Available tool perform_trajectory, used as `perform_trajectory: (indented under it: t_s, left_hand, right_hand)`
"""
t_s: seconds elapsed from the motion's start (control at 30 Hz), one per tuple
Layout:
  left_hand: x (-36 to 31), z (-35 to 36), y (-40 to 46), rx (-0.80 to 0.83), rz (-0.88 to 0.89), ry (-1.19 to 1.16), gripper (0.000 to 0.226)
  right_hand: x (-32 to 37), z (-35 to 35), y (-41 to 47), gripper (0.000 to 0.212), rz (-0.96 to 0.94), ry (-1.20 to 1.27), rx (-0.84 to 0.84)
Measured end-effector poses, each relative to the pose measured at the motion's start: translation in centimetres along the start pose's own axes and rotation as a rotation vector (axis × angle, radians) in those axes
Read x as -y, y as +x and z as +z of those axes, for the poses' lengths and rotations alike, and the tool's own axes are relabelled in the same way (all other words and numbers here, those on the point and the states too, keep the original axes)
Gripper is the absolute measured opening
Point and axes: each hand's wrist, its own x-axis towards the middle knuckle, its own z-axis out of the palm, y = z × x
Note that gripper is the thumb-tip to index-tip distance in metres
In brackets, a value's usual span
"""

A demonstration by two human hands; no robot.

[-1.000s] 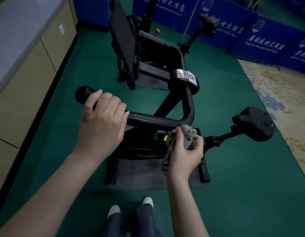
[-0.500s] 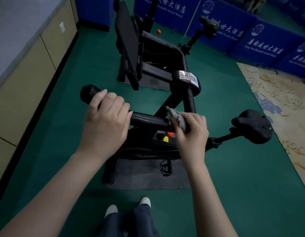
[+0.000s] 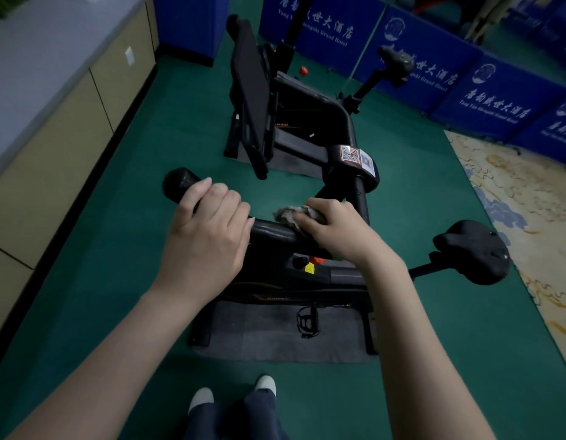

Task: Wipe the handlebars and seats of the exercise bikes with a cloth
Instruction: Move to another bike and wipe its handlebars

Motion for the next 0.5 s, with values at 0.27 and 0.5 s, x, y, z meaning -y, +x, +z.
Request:
perform_trajectory:
  t_s: [0.27,0.5]
  left_hand:
    - [-0.1,0.2,0.0,0.003,-0.013,-0.005,0.031]
    - [-0.7,-0.4,0.1,0.014,-0.061,-0.034,0.029]
  right_hand:
    - [2.1,0.3,3.2,0.03,0.068,0.073,0.271]
    - [-0.5,-1.6,3.3,0.029,0.052,-0.109,0.374]
